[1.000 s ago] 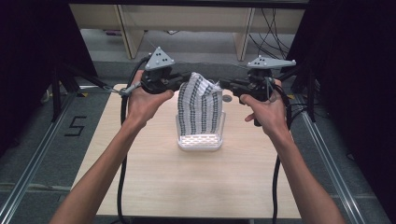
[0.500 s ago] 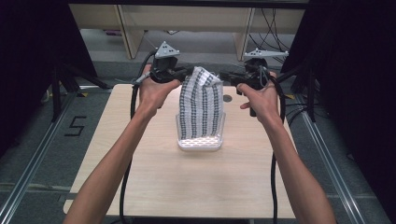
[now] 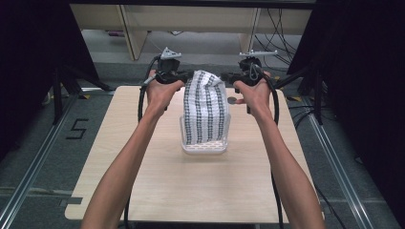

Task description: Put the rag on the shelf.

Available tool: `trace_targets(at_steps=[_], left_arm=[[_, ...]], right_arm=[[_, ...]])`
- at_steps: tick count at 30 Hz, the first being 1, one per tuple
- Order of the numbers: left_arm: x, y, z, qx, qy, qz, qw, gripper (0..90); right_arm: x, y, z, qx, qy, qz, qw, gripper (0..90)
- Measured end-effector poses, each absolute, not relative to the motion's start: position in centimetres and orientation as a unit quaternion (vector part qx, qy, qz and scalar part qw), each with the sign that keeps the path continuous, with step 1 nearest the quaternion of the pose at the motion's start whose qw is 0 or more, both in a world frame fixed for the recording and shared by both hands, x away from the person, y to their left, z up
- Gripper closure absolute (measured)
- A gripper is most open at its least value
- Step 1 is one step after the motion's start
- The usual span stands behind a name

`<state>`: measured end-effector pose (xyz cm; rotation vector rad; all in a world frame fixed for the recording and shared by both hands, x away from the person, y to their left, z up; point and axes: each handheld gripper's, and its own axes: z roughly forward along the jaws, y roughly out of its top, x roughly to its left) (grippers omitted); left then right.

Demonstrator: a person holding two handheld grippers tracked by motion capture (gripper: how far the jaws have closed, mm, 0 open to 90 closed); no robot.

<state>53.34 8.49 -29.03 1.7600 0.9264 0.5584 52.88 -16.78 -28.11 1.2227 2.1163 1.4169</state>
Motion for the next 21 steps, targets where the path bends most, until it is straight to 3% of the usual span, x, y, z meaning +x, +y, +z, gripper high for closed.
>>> trace_targets(at_steps=[9, 15, 18, 21], left_arm=[[54.6, 8.4, -31.3, 0.737, 0.405, 0.206, 0.5, 83.5], [55.0, 8.4, -32.8, 0.744, 0.412, 0.19, 0.49, 65.7], [55.1, 8.6, -33.1, 0.737, 0.433, 0.187, 0.485, 49.6], [55.1, 8.7, -33.2, 0.74, 0.444, 0.181, 0.472, 38.0]], right_arm=[[54.5, -15.9, -30.3, 0.445, 0.745, 0.471, 0.155, 86.6], [55.0, -15.8, -31.6, 0.463, 0.746, 0.457, 0.14, 84.5], [55.3, -15.9, -32.3, 0.473, 0.744, 0.449, 0.143, 72.1], [55.2, -15.8, -32.5, 0.48, 0.745, 0.44, 0.144, 67.1]])
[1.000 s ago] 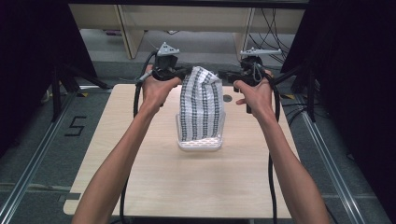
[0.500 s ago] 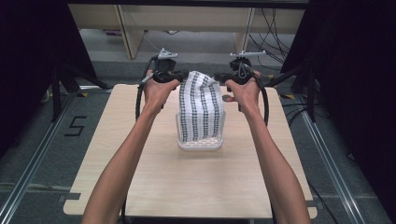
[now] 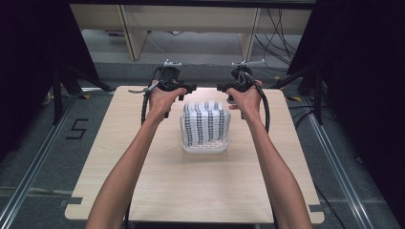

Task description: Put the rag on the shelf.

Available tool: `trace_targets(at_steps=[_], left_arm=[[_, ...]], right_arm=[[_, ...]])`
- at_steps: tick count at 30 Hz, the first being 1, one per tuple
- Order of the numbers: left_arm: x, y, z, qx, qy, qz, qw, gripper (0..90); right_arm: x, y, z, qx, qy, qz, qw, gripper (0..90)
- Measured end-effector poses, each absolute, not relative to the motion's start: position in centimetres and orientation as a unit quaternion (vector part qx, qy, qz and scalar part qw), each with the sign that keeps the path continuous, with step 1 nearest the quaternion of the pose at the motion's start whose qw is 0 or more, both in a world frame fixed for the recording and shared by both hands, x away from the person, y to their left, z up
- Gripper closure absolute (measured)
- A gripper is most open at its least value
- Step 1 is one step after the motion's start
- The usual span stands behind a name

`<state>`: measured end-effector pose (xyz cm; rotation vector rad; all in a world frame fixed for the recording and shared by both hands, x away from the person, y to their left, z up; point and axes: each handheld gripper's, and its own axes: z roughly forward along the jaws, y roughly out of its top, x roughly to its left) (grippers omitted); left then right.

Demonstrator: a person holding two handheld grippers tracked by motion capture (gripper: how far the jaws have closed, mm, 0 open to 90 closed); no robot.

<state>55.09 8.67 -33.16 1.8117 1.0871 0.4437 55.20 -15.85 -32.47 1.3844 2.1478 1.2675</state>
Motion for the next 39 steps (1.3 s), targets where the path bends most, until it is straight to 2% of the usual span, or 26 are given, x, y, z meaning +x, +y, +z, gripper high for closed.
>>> trace_targets(at_steps=[3, 15, 20, 31, 39], left_arm=[[54.7, 8.6, -33.1, 0.744, 0.438, 0.176, 0.472, 35.9], [52.8, 9.4, -32.0, 0.747, 0.43, 0.17, 0.477, 33.2], [51.8, 10.0, -32.1, 0.751, 0.429, 0.146, 0.48, 31.4], [49.3, 10.7, -32.0, 0.759, 0.416, 0.151, 0.478, 23.3], [47.7, 11.1, -31.5, 0.756, 0.406, 0.15, 0.491, 22.5]], right_arm=[[55.0, -15.8, -32.1, 0.479, 0.743, 0.443, 0.15, 61.6], [53.6, -16.5, -31.6, 0.457, 0.748, 0.458, 0.146, 53.7], [53.0, -16.9, -31.7, 0.445, 0.755, 0.457, 0.149, 49.7], [50.4, -16.9, -30.8, 0.421, 0.762, 0.473, 0.132, 40.9], [48.8, -16.3, -30.6, 0.404, 0.768, 0.479, 0.131, 36.8]])
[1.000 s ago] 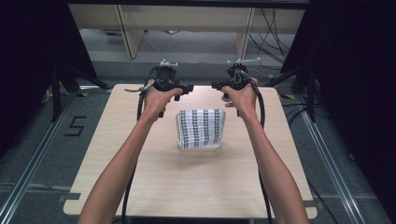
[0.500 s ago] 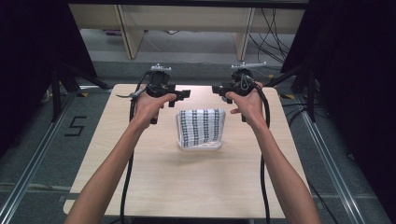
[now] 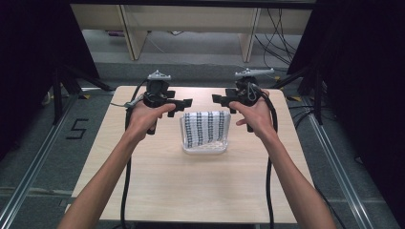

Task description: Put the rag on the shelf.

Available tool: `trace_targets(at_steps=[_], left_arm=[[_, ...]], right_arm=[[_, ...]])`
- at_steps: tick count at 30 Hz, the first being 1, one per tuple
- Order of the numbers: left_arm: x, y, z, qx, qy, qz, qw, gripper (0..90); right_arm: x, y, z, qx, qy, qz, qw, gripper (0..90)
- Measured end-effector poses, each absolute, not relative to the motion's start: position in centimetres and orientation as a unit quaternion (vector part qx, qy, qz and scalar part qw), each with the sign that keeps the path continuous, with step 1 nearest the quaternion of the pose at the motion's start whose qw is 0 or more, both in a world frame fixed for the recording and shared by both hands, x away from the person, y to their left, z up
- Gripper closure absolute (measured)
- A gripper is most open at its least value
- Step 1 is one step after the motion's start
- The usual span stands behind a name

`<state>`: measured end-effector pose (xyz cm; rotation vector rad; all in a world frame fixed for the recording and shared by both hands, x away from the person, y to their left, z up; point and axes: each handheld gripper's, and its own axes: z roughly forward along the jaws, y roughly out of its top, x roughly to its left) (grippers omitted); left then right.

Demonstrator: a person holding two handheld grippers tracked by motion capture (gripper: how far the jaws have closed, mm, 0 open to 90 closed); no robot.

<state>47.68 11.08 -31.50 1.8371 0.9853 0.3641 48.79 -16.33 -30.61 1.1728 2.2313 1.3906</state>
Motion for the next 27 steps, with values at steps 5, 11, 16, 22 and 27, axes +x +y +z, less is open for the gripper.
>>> trace_targets(at_steps=[5, 11, 16, 22, 27], left_arm=[[46.9, 11.2, -31.3, 0.756, 0.401, 0.141, 0.497, 21.9], [46.3, 11.4, -31.3, 0.754, 0.402, 0.139, 0.501, 21.3], [45.6, 11.5, -31.2, 0.755, 0.398, 0.149, 0.5, 21.2], [44.4, 11.9, -31.1, 0.756, 0.392, 0.151, 0.502, 21.0], [43.4, 12.2, -31.3, 0.757, 0.386, 0.155, 0.504, 20.5]], right_arm=[[48.1, -15.9, -30.6, 0.399, 0.772, 0.477, 0.128, 36.1], [47.6, -15.8, -30.7, 0.389, 0.778, 0.476, 0.13, 35.2], [47.1, -15.8, -30.7, 0.388, 0.774, 0.485, 0.122, 34.9], [46.1, -16.0, -30.5, 0.382, 0.772, 0.493, 0.121, 34.1], [45.2, -16.3, -30.3, 0.372, 0.772, 0.5, 0.125, 32.6]])
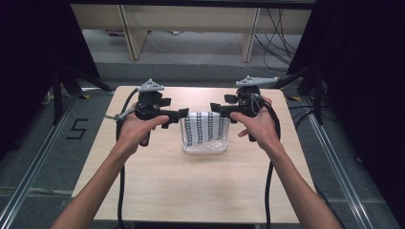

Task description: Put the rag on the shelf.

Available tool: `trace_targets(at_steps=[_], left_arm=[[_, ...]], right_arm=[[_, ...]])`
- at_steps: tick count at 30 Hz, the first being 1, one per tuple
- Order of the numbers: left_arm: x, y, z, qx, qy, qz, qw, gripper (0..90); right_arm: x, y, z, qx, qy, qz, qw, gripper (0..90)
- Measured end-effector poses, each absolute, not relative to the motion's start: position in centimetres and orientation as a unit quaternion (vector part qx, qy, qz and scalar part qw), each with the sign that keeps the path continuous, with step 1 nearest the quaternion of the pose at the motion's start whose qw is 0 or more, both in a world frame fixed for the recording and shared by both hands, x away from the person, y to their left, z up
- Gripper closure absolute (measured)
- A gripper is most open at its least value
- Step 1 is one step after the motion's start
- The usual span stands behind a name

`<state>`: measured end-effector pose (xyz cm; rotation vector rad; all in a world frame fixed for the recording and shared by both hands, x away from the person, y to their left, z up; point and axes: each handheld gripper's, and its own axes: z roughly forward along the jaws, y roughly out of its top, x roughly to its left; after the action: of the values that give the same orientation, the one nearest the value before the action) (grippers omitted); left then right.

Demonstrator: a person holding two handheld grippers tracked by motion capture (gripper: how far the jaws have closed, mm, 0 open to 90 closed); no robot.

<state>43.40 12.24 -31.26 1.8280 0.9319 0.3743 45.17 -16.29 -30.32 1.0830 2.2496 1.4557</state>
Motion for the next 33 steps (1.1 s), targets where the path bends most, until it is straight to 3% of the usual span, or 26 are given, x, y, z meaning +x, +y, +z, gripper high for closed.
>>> trace_targets(at_steps=[33], left_arm=[[37.3, 13.6, -33.0, 0.775, 0.35, 0.171, 0.498, 17.7]], right_arm=[[42.0, -17.4, -31.6, 0.351, 0.78, 0.5, 0.136, 28.5]])
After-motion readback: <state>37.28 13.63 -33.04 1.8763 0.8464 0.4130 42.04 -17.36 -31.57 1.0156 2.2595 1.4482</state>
